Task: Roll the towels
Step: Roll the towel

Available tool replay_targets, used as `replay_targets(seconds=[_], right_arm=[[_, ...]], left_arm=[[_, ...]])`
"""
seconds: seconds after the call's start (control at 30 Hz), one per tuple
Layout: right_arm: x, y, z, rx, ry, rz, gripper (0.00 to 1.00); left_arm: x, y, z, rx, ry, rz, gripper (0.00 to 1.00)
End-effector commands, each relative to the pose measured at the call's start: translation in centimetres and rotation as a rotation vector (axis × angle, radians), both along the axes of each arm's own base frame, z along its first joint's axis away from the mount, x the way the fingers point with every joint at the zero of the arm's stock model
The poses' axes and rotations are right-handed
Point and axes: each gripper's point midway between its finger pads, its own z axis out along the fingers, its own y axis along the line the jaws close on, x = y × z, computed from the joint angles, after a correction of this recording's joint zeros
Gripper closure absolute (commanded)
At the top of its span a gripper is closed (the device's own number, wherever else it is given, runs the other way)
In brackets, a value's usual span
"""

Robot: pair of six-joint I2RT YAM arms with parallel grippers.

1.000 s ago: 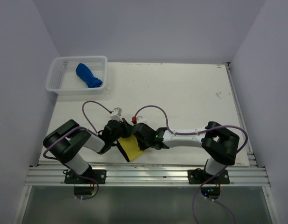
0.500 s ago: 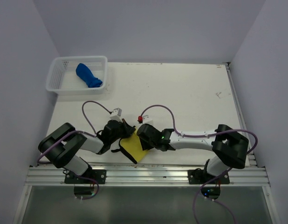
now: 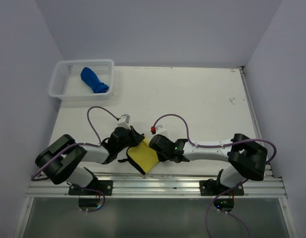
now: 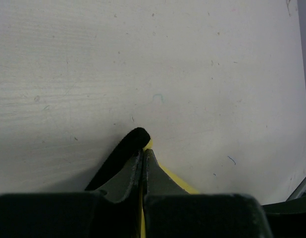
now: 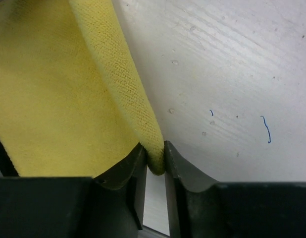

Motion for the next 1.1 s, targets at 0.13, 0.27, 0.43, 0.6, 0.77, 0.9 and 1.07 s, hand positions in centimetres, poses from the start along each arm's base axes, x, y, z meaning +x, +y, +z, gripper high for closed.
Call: replay_targets(seconds=[0.13,0.27,0.43,0.6,0.77,0.9,1.07], right_arm=[[0.4,-0.3,0.4,0.001,-0.043,0.008,0.84],[0.4,-0.2,0.6,-0.008,-0.042,0.025,0.56],[0.9,-0.5,1.6,-0.021,-0.076,0.025,0.52],[1.2,-0.7,2.1,-0.017,-0.103,0.035,0.64],[0.8,-0.5,2.1,0.009,-0.108,0.08,0.8],[0.2,-0.5,1.1,0.001,-0.083,0.126,0.88],[0.3,-0.4,1.5,0.004,-0.118,0.124,1.0]], left_arm=[[1.0,-1.0,2.0,0.009,-0.054,-0.003,1.0],[1.1,-1.1,1.9,0.017,-0.058,-0.007,1.0],[1.0,-1.4,1.6,0.032,-0.052,-0.017,1.0],[1.0,-1.5,1.9,0.041,-0.057,-0.018,1.0],[1.3,-1.7,2.5,0.044,-0.067,-0.017,1.0],[1.5,-1.9,3.0,0.042,-0.064,-0.013,1.0],[1.9,-1.9,4.3,0.011,-0.053,0.029,1.0]])
